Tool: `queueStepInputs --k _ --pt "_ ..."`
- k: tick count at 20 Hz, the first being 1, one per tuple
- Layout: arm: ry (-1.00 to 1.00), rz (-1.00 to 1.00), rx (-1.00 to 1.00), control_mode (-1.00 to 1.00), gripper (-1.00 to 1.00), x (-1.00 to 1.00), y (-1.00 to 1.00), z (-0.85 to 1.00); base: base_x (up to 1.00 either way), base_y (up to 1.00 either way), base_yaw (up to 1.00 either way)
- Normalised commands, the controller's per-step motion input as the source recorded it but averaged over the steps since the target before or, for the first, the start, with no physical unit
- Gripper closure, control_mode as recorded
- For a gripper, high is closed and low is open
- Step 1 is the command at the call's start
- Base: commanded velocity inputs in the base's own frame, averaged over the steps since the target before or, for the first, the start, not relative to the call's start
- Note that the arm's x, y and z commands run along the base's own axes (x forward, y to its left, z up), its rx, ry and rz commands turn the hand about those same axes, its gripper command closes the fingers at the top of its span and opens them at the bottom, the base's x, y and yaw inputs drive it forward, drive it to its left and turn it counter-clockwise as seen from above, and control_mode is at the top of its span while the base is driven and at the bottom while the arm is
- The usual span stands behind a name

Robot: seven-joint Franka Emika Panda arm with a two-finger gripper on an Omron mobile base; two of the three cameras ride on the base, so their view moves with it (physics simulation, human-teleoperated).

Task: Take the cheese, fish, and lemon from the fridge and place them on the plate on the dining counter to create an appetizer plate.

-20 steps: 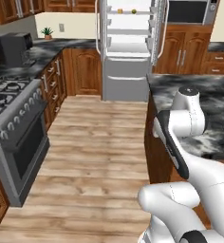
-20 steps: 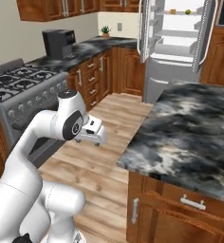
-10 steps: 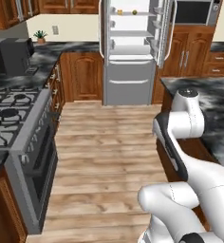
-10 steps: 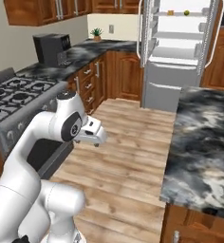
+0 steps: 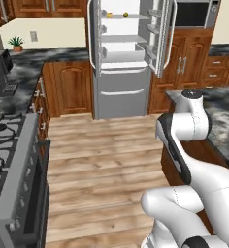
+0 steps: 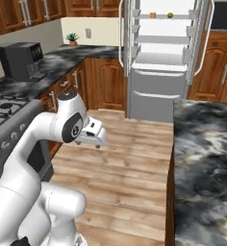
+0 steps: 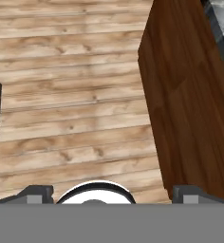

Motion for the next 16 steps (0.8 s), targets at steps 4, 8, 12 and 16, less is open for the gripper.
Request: queueStepInputs --k 4,8,12,16 --pt "0.0 0.0 0.0 1.0 -1.0 0.0 0.0 0.0 1.0 0.24 -0.25" --pt "0.0 0.0 0.0 1.0 -1.0 0.0 0.0 0.0 1.0 0.28 -0.24" --pt "0.0 0.0 0.0 1.0 -1.0 0.0 0.0 0.0 1.0 0.34 -0.21" --pt "0.0 0.0 0.0 1.0 -1.0 0.0 0.0 0.0 1.0 0.29 -0.15"
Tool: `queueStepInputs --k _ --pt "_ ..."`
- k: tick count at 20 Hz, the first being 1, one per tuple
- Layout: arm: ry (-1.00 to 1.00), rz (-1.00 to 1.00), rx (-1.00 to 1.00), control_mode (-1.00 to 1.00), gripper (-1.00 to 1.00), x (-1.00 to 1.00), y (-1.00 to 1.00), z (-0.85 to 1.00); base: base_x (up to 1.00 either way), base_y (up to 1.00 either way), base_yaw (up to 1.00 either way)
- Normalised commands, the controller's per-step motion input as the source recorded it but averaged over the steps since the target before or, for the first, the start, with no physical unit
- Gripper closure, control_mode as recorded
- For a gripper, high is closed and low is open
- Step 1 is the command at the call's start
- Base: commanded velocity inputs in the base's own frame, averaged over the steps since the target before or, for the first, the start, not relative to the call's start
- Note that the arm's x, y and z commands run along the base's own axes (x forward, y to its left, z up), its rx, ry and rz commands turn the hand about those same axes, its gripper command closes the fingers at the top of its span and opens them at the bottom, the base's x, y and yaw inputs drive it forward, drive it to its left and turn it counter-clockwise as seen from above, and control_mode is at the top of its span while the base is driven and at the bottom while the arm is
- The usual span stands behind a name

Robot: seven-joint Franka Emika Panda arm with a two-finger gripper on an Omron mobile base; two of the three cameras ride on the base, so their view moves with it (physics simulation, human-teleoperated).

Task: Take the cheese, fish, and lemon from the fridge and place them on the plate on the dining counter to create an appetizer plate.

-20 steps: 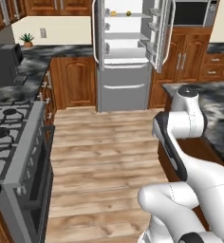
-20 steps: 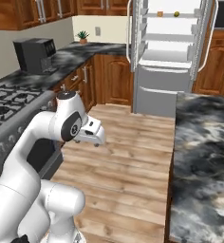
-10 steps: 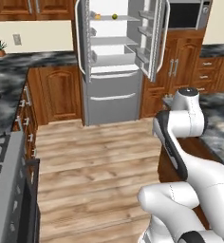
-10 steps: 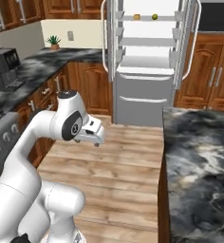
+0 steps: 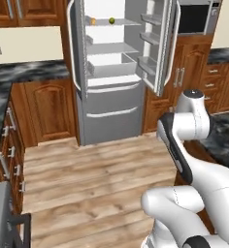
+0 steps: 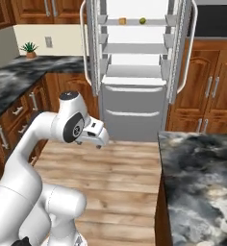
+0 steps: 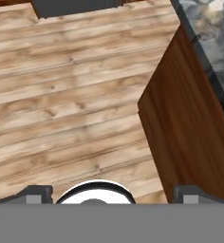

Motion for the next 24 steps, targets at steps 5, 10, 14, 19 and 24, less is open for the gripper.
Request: queueStepInputs --k 5,10,14,19,24 --pt "0.0 0.0 0.0 1.0 -1.0 0.0 0.0 0.0 1.0 0.17 -0.08" --pt "0.0 0.0 0.0 1.0 -1.0 0.0 0.0 0.0 1.0 0.12 -0.01" --pt "0.0 0.0 0.0 1.0 -1.0 0.0 0.0 0.0 1.0 0.0 0.0" --pt "0.0 0.0 0.0 1.0 -1.0 0.0 0.0 0.0 1.0 0.0 0.0" --pt "0.0 0.0 0.0 1.0 -1.0 0.0 0.0 0.0 1.0 -0.04 0.02"
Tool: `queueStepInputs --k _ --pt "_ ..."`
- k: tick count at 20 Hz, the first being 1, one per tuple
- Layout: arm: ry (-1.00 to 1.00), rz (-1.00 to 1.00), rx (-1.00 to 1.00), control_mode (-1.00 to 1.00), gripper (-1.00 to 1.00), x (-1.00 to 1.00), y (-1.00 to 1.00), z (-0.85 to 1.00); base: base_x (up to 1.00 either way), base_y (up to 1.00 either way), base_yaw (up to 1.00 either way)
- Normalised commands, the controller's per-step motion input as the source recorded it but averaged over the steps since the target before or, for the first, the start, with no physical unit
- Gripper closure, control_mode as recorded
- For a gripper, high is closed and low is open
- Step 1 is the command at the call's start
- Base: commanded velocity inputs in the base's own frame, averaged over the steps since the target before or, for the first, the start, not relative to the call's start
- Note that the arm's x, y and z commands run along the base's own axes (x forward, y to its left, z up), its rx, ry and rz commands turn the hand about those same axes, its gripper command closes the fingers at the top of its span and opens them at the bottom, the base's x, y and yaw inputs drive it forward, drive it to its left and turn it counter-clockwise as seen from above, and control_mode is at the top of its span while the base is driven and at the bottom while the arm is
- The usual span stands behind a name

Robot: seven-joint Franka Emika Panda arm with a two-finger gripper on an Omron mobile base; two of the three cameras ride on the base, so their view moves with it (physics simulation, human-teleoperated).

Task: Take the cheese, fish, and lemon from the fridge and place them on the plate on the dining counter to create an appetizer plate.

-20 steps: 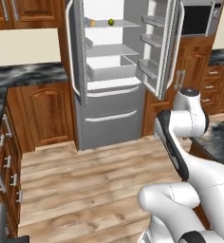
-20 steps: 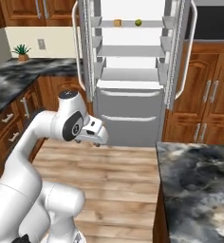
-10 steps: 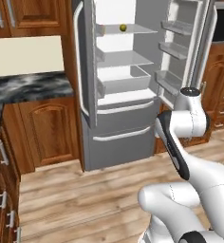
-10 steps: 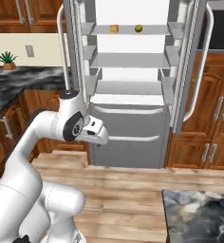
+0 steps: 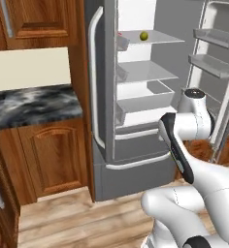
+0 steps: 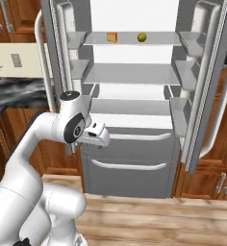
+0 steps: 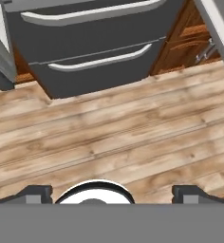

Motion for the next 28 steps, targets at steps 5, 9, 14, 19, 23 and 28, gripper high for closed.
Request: queueStepInputs --k 5,9,14,19,23,28 --pt "0.0 0.0 0.0 1.0 -1.0 0.0 0.0 0.0 1.0 -0.11 0.03" --pt "0.0 0.0 0.0 1.0 -1.0 0.0 0.0 0.0 0.93 -0.33 0.1" --pt "0.0 0.0 0.0 1.0 -1.0 0.0 0.0 0.0 0.75 -0.2 0.14" --pt "0.0 0.0 0.0 1.0 -1.0 0.0 0.0 0.0 0.56 -0.27 0.29" --pt "0.0 0.0 0.0 1.0 -1.0 0.0 0.0 0.0 0.23 -0.44 0.24" --pt "0.0 0.0 0.0 1.0 -1.0 0.0 0.0 0.0 0.08 -0.41 0.06"
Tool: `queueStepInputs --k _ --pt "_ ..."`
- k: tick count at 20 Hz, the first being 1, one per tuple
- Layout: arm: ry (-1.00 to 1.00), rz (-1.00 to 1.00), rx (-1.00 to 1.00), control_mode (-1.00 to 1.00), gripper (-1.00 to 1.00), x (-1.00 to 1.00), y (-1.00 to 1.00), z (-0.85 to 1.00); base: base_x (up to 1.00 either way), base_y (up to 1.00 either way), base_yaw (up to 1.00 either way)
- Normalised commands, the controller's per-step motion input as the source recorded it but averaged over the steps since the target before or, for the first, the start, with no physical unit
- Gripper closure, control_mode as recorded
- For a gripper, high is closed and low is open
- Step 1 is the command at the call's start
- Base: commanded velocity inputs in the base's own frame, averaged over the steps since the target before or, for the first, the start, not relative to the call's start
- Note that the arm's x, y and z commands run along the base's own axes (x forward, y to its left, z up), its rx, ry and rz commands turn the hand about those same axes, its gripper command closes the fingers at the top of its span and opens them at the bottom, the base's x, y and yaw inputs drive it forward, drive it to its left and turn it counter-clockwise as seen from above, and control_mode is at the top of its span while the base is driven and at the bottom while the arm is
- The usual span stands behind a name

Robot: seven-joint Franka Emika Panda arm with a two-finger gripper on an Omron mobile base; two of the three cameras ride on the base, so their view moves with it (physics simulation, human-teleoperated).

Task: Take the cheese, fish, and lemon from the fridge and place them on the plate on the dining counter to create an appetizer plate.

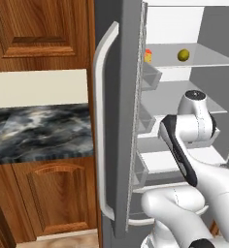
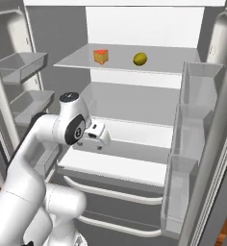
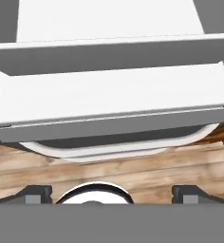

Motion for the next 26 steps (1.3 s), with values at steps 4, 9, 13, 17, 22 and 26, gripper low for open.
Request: queueStepInputs --k 4,9,13,17,22,26 --pt "0.0 0.0 0.0 1.0 -1.0 0.0 0.0 0.0 0.0 0.0 0.0" --pt "-0.12 0.0 0.0 -1.0 -1.0 -0.32 -0.07 0.2 0.0 0.0 0.0" --pt "-0.4 0.08 0.0 -1.0 -1.0 -0.64 -0.2 0.71 0.0 0.0 0.0" --pt "-0.27 0.15 0.1 -1.0 -1.0 0.27 -0.29 0.71 0.0 0.0 0.0" --pt "-0.23 0.2 0.11 -1.0 -1.0 0.68 -0.12 0.71 0.0 0.0 0.0" --pt "-0.2 0.13 0.04 -1.0 -1.0 0.62 0.0 0.77 0.0 0.0 0.0"
